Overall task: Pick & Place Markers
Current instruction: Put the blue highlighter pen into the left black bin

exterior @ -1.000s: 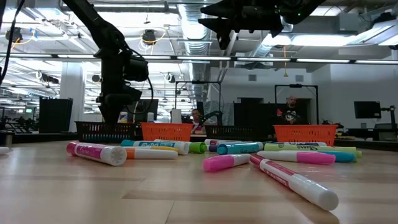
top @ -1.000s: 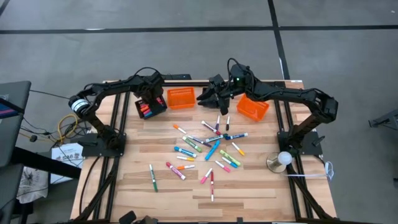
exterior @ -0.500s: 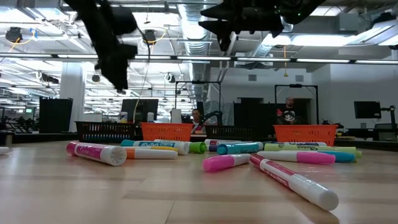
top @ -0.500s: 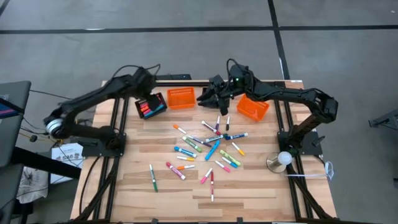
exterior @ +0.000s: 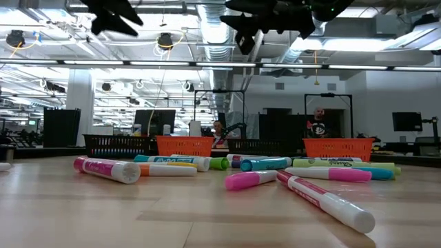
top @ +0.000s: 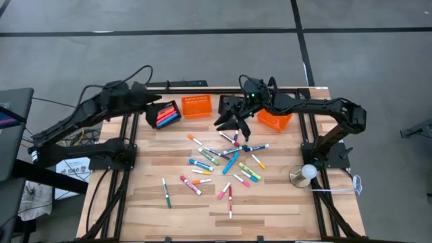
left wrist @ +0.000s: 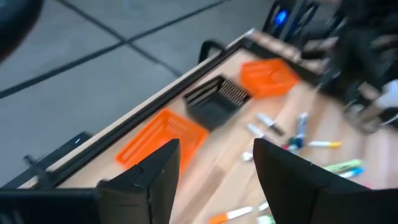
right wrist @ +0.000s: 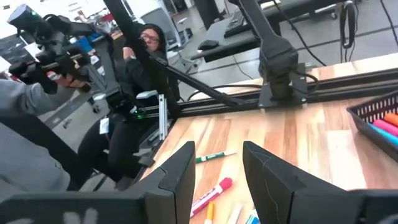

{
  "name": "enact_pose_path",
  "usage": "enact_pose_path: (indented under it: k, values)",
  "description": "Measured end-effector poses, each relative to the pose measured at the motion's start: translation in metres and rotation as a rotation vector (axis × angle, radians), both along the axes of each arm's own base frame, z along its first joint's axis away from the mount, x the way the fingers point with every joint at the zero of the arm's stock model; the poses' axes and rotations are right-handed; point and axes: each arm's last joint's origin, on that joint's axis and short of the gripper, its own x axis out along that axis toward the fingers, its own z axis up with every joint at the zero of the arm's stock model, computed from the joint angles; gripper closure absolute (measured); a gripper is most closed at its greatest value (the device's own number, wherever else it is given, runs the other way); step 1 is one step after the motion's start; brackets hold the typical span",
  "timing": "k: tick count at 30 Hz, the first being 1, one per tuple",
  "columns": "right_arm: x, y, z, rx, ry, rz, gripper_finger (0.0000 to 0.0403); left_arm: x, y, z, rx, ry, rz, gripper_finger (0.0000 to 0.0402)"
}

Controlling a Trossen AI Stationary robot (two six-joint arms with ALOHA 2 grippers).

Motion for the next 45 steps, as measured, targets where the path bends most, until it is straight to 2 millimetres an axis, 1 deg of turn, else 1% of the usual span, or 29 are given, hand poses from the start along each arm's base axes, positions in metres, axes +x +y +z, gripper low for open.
enact_pose_path:
  k: [3, 5, 7, 8, 11, 14, 17, 22, 25, 29, 33, 37, 45]
  values:
    - [0.000, 0.001, -0.001, 0.020, 0.022, -0.003, 0.0280, -0.011, -0.011, 0.007, 0.020, -0.059, -0.035, 0.0203]
    - [-0.002, 0.000, -0.002, 0.031, 0.041, -0.010, 0.0280, -0.018, -0.016, 0.011, 0.023, -0.097, -0.028, 0.0207]
    - [-0.010, -0.002, 0.001, 0.028, 0.032, -0.027, 0.0280, -0.025, -0.020, 0.013, 0.031, -0.130, -0.015, 0.0211]
    - [-0.015, -0.002, 0.005, 0.024, 0.014, -0.041, 0.0280, -0.028, -0.022, 0.013, 0.034, -0.142, -0.013, 0.0213]
    - [-0.041, -0.001, 0.020, -0.004, -0.039, -0.085, 0.0279, -0.035, -0.027, 0.008, 0.019, -0.172, -0.019, 0.0219]
    - [-0.071, 0.007, 0.025, -0.032, -0.074, -0.130, 0.0280, -0.038, -0.029, 0.001, -0.005, -0.181, -0.022, 0.0223]
    - [-0.096, 0.023, 0.012, -0.057, -0.038, -0.158, 0.0280, -0.036, -0.029, -0.003, -0.011, -0.183, -0.029, 0.0225]
    - [-0.131, 0.044, -0.023, -0.066, 0.022, -0.198, 0.0280, -0.028, -0.026, -0.008, -0.003, -0.205, -0.032, 0.0225]
    - [-0.150, 0.049, -0.041, -0.067, 0.037, -0.212, 0.0280, -0.023, -0.024, -0.009, -0.002, -0.208, -0.032, 0.0225]
    - [-0.170, 0.053, -0.054, -0.058, 0.040, -0.229, 0.0280, -0.016, -0.022, -0.012, -0.015, -0.191, -0.031, 0.0225]
    - [-0.184, 0.058, -0.060, -0.001, 0.076, -0.245, 0.0280, -0.010, -0.021, -0.015, -0.050, -0.181, -0.050, 0.0225]
    - [-0.193, 0.065, -0.065, 0.020, 0.150, -0.237, 0.0280, -0.004, -0.019, -0.016, -0.065, -0.170, -0.072, 0.0225]
    - [-0.190, 0.077, -0.067, 0.016, 0.194, -0.309, 0.0280, 0.001, -0.018, -0.015, -0.058, -0.184, -0.074, 0.0225]
